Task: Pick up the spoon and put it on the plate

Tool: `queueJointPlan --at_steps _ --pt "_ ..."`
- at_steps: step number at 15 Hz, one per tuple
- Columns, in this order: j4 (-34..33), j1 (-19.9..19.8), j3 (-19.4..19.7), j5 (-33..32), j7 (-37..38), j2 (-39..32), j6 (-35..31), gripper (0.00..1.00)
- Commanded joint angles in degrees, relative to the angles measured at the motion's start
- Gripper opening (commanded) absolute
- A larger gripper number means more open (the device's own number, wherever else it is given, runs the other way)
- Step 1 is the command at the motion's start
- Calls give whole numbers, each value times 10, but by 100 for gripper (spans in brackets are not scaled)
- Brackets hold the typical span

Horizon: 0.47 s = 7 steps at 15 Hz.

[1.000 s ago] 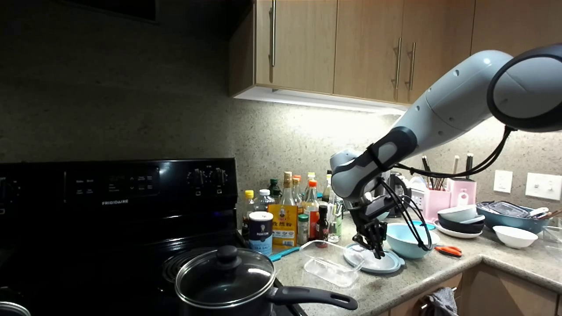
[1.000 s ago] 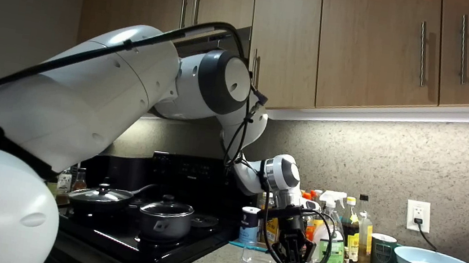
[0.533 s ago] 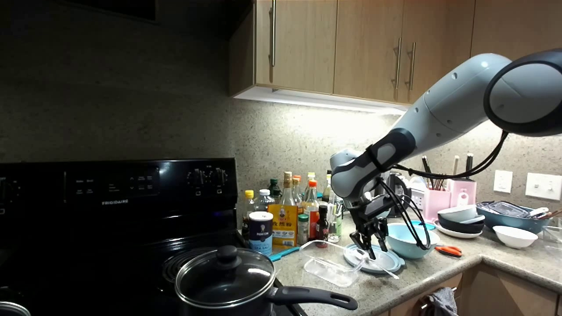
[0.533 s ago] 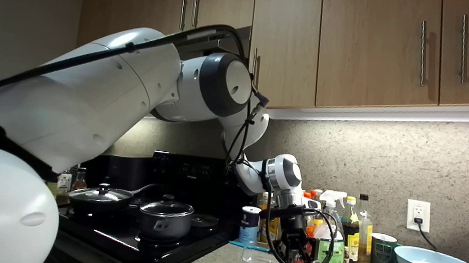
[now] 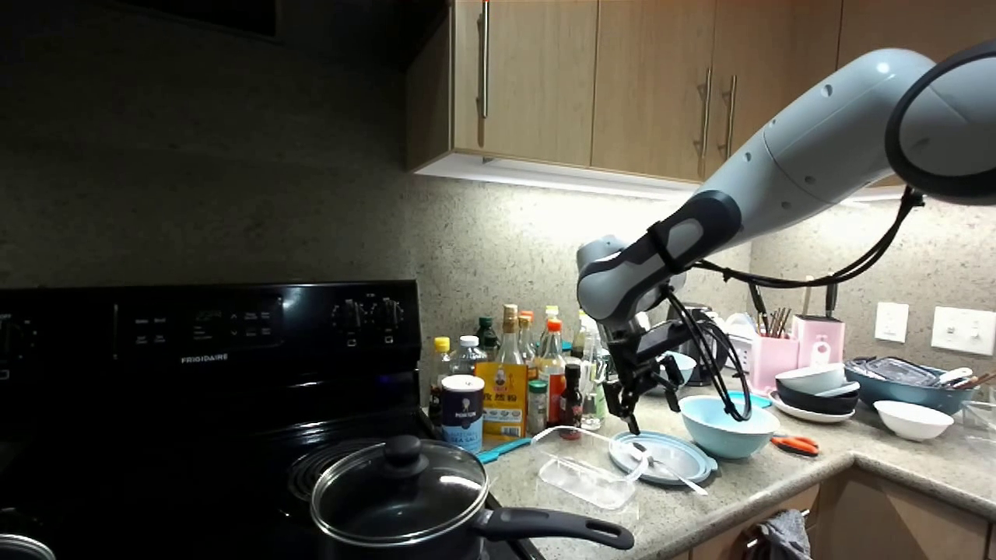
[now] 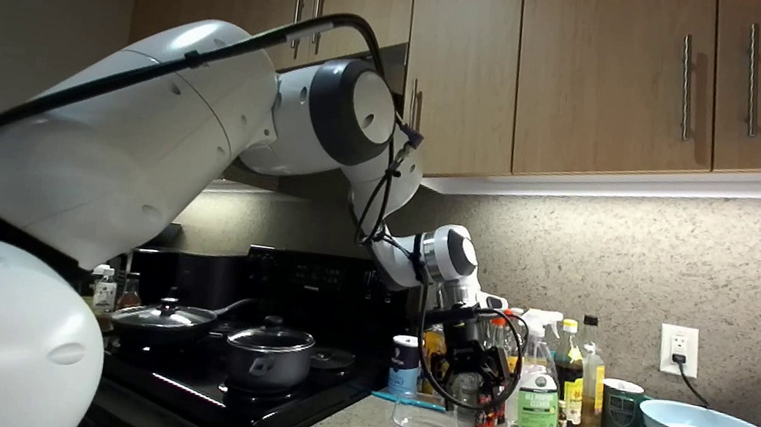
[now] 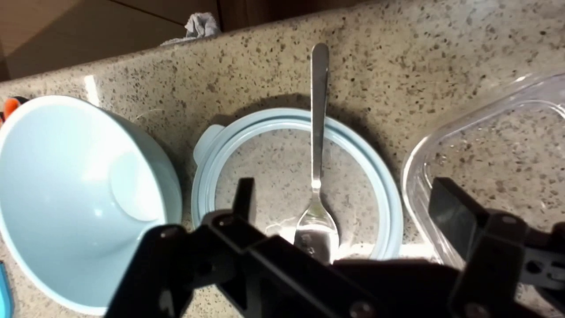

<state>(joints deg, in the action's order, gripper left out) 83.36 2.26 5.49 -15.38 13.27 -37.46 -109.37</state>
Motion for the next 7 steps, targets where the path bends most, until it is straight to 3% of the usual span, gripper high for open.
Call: queueJointPlan --at_steps 1,7 --pt "4 3 2 2 1 6 1 100" --pt "14 2 3 2 2 9 1 100"
